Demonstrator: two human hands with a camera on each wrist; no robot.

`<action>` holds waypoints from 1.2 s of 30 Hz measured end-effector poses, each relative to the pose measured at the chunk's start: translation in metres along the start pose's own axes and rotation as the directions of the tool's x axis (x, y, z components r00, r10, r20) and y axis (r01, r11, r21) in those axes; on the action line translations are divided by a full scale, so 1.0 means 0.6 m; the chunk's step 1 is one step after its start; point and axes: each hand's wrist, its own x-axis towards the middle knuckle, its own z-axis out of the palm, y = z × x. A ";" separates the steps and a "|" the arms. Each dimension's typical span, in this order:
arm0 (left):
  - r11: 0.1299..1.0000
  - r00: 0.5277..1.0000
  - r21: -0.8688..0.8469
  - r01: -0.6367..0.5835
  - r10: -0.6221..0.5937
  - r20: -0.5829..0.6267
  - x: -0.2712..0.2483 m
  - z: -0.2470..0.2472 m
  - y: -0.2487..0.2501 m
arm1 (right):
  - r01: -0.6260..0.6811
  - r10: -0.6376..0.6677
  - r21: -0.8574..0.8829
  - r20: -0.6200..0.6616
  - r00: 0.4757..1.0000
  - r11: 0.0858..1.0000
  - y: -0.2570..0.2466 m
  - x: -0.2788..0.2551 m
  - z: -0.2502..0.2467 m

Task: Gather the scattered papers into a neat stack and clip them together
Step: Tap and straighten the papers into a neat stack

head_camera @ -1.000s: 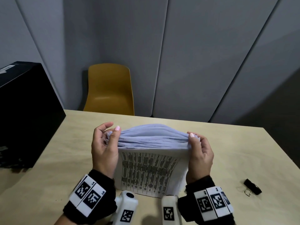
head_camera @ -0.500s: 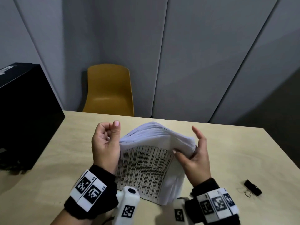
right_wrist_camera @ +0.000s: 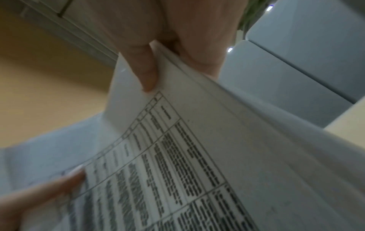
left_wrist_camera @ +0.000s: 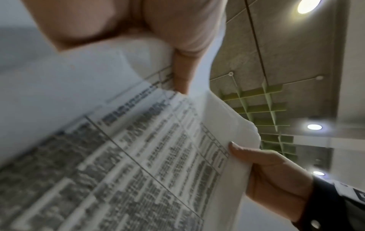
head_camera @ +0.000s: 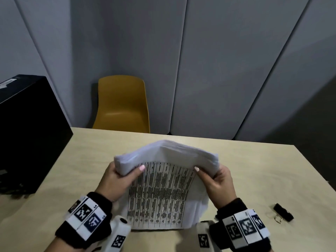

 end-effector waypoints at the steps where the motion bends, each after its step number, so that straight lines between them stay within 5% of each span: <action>1: 0.999 0.998 0.023 -0.026 0.027 -0.051 -0.001 0.009 0.004 | 0.025 -0.025 0.006 -0.028 0.999 1.000 -0.003 -0.003 0.006; 7: 0.977 0.977 0.104 -0.186 0.195 -0.085 -0.014 0.024 0.013 | 0.140 -0.142 -0.041 -0.062 0.988 0.989 -0.014 -0.033 0.033; 14: 0.975 0.970 0.132 -0.177 0.195 -0.143 -0.022 0.026 -0.013 | 0.113 -0.144 -0.258 -0.103 0.984 0.960 -0.007 -0.046 0.043; 18: 0.960 0.947 0.182 -0.215 0.250 -0.203 -0.016 0.040 0.001 | 0.147 -0.196 -0.236 -0.198 0.960 0.961 0.001 -0.042 0.048; 22: 0.908 0.869 0.243 -0.342 0.404 -0.286 -0.020 0.034 0.006 | 0.289 -0.368 -0.296 -0.262 0.892 0.911 -0.014 -0.034 0.043; 26: 0.687 0.770 0.578 -0.441 0.620 -0.149 -0.024 0.031 0.012 | 0.379 -0.507 -0.513 -0.131 0.852 0.770 -0.019 -0.023 0.034; 36: 0.661 0.803 0.622 -0.420 0.590 -0.085 -0.025 0.028 0.015 | 0.326 -0.450 -0.553 -0.102 0.887 0.767 -0.010 -0.021 0.026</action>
